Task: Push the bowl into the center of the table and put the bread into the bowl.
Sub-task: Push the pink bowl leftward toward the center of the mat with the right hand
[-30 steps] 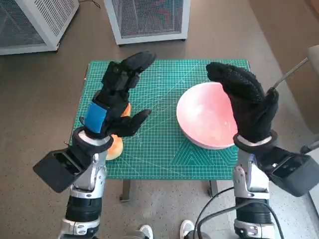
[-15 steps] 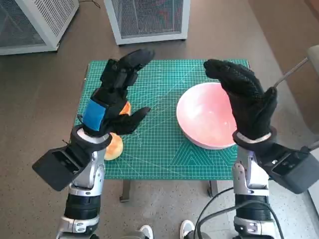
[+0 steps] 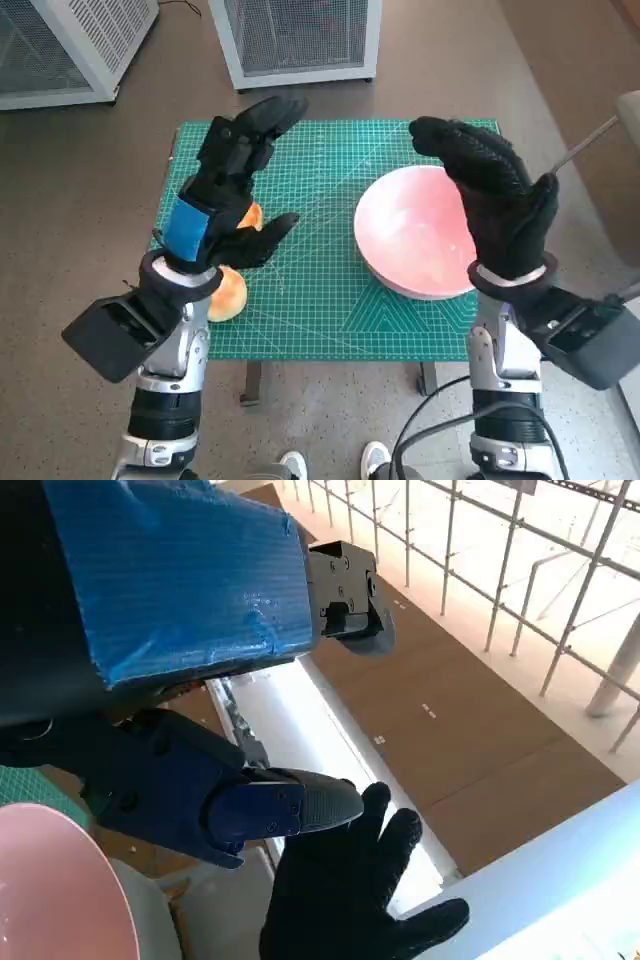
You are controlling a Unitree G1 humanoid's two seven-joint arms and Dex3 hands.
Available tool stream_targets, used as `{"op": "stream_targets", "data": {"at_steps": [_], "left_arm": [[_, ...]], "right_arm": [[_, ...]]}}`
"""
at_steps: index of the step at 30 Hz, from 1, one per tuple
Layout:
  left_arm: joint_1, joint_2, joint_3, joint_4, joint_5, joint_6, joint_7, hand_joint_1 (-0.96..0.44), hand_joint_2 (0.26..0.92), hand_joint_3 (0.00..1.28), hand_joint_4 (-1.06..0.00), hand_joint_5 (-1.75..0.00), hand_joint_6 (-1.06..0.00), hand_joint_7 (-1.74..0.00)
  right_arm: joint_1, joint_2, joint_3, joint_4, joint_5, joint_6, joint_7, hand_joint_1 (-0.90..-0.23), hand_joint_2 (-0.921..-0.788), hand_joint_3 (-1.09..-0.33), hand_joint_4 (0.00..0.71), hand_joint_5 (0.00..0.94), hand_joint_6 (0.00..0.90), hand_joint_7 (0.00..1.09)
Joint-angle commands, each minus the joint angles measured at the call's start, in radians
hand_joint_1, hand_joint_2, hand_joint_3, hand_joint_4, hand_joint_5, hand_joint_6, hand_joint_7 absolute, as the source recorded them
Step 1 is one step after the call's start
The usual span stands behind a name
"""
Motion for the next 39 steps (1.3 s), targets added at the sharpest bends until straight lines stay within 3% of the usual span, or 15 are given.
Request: {"op": "stream_targets", "data": {"at_steps": [1, 5, 14, 17, 23, 28, 32, 39], "left_arm": [[-0.016, -0.002, 0.003, -0.008, -0.008, -0.017, 0.002, -0.49, 0.902, 0.44, 0.00, -0.55, 0.00, -0.63], [-0.016, -0.002, 0.003, -0.007, -0.008, -0.019, 0.002, -0.49, 0.902, 0.44, 0.00, -0.55, 0.00, -0.63], [-0.007, -0.006, 0.016, 0.043, -0.031, -0.060, -0.014, -0.50, 0.903, 0.42, 0.00, -0.54, 0.00, -0.65], [-0.006, -0.006, 0.019, 0.056, -0.032, -0.072, -0.016, -0.50, 0.915, 0.39, 0.00, -0.53, 0.00, -0.64], [-0.001, -0.007, 0.025, 0.069, -0.041, -0.085, -0.025, -0.50, 0.920, 0.38, 0.00, -0.53, 0.00, -0.64], [0.002, -0.009, 0.024, 0.074, -0.039, -0.093, -0.026, -0.51, 0.921, 0.37, 0.00, -0.53, 0.00, -0.64], [0.005, -0.009, 0.022, 0.068, -0.038, -0.091, -0.024, -0.51, 0.921, 0.37, 0.00, -0.53, 0.00, -0.64], [0.014, -0.007, 0.022, 0.061, -0.035, -0.089, -0.024, -0.50, 0.921, 0.37, 0.00, -0.53, 0.00, -0.64]], "right_arm": [[0.014, -0.008, -0.004, -0.004, 0.012, 0.013, 0.004, -0.417, -0.921, -0.431, 0.224, 0.003, 0.033, 0.62], [0.015, -0.008, -0.004, -0.005, 0.012, 0.014, 0.003, -0.416, -0.921, -0.429, 0.225, 0.003, 0.033, 0.62], [0.004, -0.071, -0.082, 0.082, 0.029, -0.057, 0.018, -0.439, -0.921, -0.407, 0.233, 0.004, 0.056, 0.58], [-0.015, -0.093, -0.111, 0.146, 0.025, -0.094, 0.015, -0.438, -0.921, -0.419, 0.224, 0.007, 0.060, 0.56], [-0.073, -0.148, -0.175, 0.343, -0.010, -0.177, -0.028, -0.440, -0.921, -0.457, 0.220, 0.006, 0.064, 0.55], [-0.119, -0.178, -0.210, 0.485, -0.025, -0.208, -0.067, -0.431, -0.921, -0.494, 0.214, 0.002, 0.045, 0.57], [-0.172, -0.208, -0.249, 0.645, -0.018, -0.170, -0.124, -0.406, -0.921, -0.526, 0.207, 0.000, 0.010, 0.61], [-0.241, -0.233, -0.310, 0.842, 0.025, -0.071, -0.140, -0.372, -0.921, -0.574, 0.192, 0.000, 0.000, 0.61]]}}
